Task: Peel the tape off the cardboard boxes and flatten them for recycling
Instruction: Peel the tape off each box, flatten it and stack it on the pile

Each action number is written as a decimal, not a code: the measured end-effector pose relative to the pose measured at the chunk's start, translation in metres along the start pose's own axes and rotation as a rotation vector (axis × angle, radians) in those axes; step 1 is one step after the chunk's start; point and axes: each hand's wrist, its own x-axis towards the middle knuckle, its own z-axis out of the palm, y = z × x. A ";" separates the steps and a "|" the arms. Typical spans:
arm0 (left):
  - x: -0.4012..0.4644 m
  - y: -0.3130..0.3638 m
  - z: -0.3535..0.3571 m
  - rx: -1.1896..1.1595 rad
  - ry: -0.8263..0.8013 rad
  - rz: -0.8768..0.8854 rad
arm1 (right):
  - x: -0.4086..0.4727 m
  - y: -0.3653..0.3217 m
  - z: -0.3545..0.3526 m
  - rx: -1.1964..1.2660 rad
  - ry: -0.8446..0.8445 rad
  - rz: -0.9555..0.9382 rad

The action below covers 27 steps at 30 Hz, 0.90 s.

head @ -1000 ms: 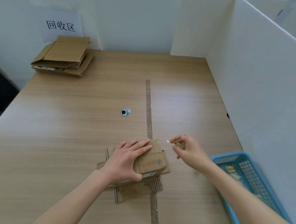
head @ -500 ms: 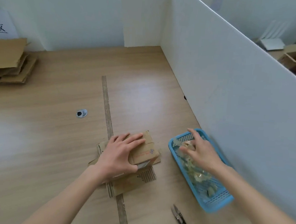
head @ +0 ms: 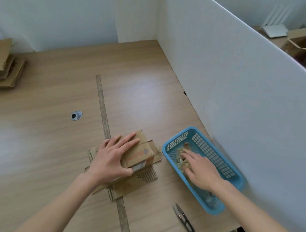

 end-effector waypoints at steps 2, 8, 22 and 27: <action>0.000 0.000 0.001 -0.007 0.008 0.000 | -0.003 0.004 0.006 -0.051 -0.083 0.013; -0.001 -0.001 0.002 -0.002 0.001 -0.006 | -0.010 0.014 0.019 -0.056 -0.246 0.114; -0.003 -0.002 0.003 -0.014 0.013 -0.008 | -0.008 0.010 0.007 -0.067 -0.109 0.064; -0.003 -0.003 0.004 -0.005 0.004 -0.005 | -0.015 0.004 -0.005 -0.004 0.079 0.042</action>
